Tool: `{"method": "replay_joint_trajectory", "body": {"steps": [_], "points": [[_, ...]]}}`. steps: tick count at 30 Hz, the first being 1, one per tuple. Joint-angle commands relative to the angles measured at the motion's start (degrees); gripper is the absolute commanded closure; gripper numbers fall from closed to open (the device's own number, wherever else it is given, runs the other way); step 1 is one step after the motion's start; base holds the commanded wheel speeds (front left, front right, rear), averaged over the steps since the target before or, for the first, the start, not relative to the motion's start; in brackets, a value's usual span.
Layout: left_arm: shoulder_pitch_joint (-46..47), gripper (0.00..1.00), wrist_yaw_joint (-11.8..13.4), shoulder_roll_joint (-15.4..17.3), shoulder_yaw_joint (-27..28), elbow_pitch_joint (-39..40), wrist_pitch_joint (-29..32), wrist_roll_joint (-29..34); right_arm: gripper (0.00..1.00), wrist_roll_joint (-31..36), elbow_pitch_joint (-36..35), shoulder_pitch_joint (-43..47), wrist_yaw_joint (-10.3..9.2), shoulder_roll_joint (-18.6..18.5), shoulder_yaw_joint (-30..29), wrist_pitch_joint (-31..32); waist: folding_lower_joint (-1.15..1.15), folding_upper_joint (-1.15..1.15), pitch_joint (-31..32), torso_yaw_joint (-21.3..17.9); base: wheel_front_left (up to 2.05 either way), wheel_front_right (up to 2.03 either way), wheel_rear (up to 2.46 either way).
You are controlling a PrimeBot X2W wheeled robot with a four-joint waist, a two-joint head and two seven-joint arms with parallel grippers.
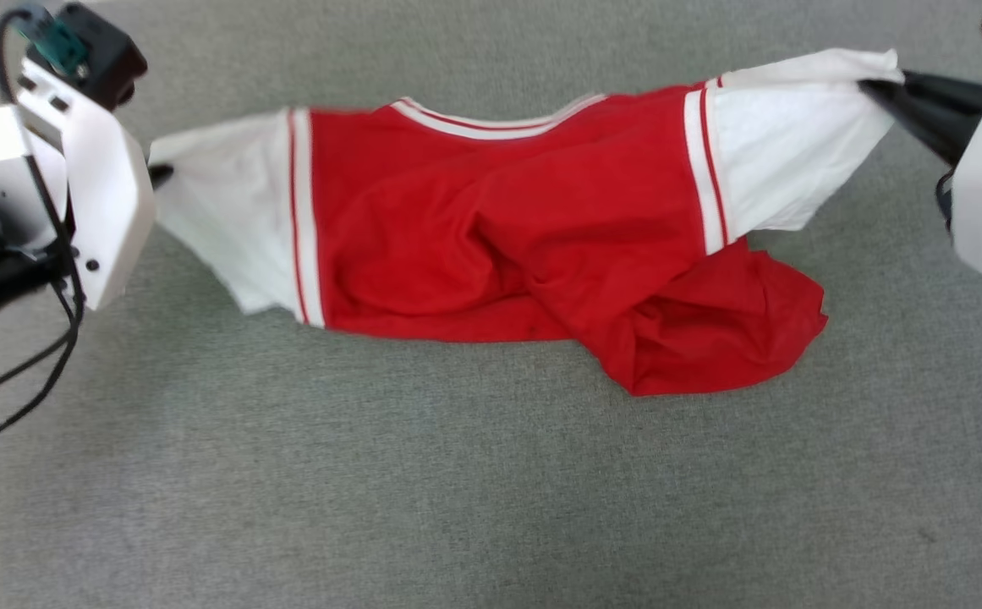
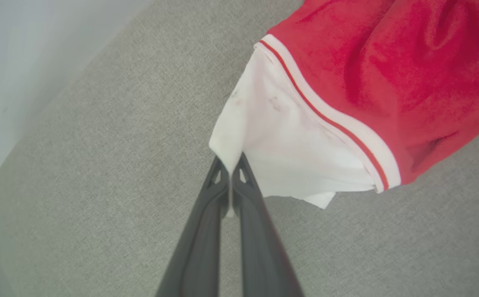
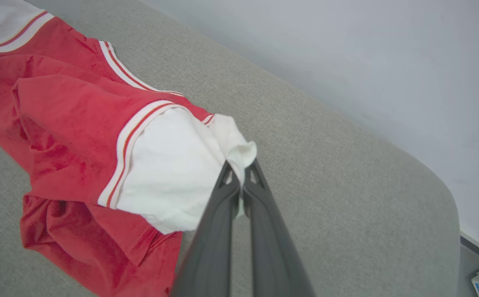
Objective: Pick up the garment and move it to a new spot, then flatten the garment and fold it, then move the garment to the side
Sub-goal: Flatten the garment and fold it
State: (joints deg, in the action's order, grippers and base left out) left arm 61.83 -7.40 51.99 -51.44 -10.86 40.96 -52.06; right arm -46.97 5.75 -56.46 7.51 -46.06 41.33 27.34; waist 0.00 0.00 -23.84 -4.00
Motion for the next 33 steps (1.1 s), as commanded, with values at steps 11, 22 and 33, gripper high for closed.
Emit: {"method": "replay_joint_trajectory", "body": {"steps": [11,22,33], "points": [[11.7,1.0,0.0,-0.2,1.9,2.3,-9.8,2.7,1.0,2.6,2.0,-8.1,-0.04,0.5,-5.9,-3.5,0.0,0.0,2.6,1.1,0.0,0.0,0.0],[30.8,1.0,0.1,-9.7,5.8,-9.7,-20.0,9.9,1.0,10.8,15.5,-29.0,-0.04,8.0,-9.1,-4.2,0.0,0.0,-4.3,1.1,0.0,0.0,0.0],[48.7,1.0,0.0,-17.0,7.1,-22.6,-33.4,15.2,1.0,18.9,28.6,-47.0,-0.04,13.5,-10.1,-12.1,0.0,0.0,-8.8,1.5,0.0,0.0,0.0]]}}
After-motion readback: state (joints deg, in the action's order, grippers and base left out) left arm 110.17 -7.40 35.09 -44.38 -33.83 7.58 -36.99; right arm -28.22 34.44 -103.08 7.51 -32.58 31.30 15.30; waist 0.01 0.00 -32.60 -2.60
